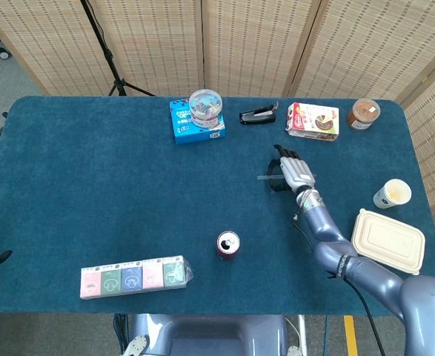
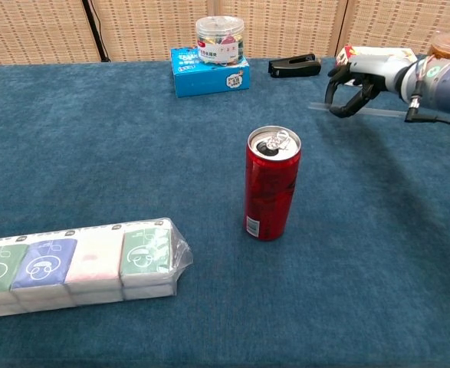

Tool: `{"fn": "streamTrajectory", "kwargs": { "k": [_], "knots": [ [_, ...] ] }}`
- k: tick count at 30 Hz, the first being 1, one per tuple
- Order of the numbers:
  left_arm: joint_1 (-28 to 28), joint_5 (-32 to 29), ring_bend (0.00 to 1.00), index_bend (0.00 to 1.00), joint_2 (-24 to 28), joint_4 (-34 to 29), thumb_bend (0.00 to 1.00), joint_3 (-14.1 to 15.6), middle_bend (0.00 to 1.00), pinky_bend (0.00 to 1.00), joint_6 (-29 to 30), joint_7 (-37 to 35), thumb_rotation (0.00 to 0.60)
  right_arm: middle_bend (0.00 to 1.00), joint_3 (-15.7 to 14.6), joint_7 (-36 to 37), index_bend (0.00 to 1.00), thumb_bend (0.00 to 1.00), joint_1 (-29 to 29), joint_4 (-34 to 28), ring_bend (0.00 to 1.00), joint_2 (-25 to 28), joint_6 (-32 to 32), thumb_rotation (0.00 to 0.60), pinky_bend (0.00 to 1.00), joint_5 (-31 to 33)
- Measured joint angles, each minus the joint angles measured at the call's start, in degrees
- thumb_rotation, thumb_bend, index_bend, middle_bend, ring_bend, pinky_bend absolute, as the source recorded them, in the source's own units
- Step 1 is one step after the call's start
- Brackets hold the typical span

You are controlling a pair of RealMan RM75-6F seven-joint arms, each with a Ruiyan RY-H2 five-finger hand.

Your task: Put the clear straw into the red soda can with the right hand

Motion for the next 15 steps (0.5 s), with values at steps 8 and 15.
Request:
{"fn": "streamTrajectory", "kwargs": {
  "k": [8, 15],
  "knots": [
    [0.7, 1.1, 0.0, 0.0, 0.6, 0.1, 0.0, 0.2, 0.0, 0.0, 1.3, -2.2, 0.6, 0.0, 2.2, 8.6, 0.54, 0.52, -4.6, -17.2, 0.0, 10.5, 1.9, 0.6, 0.0, -3.1],
    [1.6, 2.9, 0.0, 0.0, 1.0, 0.5, 0.0, 0.7, 0.0, 0.0, 2.9, -4.1, 0.6, 0.0, 5.4, 22.9, 0.54, 0.53, -10.0, -32.9, 0.0, 21.3, 2.7, 0.6, 0.0, -8.2]
  ]
}}
